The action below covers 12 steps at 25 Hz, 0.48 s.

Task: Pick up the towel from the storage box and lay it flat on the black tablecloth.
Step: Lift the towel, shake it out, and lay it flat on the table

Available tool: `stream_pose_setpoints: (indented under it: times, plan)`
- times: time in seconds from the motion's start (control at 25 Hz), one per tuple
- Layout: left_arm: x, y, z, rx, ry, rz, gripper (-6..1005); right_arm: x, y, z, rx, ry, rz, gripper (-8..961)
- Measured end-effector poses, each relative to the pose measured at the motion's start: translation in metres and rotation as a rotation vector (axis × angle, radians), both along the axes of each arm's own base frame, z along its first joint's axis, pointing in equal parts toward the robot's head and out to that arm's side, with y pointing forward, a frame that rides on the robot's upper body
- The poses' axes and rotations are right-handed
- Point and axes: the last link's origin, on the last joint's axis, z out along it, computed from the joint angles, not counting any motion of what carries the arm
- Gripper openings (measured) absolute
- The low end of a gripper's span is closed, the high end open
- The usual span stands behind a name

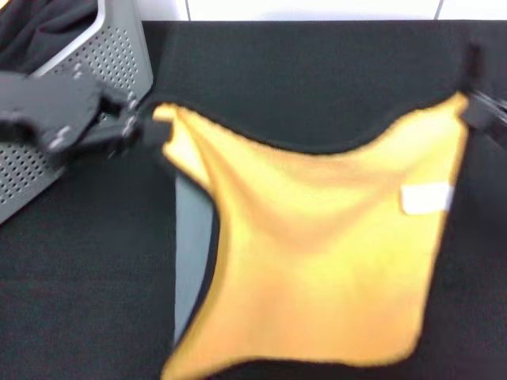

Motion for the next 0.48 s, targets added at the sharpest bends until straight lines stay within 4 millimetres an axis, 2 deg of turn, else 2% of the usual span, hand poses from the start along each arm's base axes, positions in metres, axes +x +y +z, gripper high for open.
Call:
stream_pose_setpoints:
  times: [0.24, 0.32, 0.48]
  plan:
    - [-0.014, 0.052, -0.035, 0.105, 0.163, 0.143, 26, 0.002, 0.071, -0.041, -0.007, -0.24, -0.167, 18]
    - [-0.016, 0.063, -0.043, 0.147, 0.203, 0.173, 26, 0.002, 0.085, -0.052, 0.027, -0.328, -0.194, 18]
    - [-0.02, 0.077, -0.05, 0.21, 0.278, 0.212, 26, 0.003, 0.103, -0.061, 0.097, -0.442, -0.23, 18]
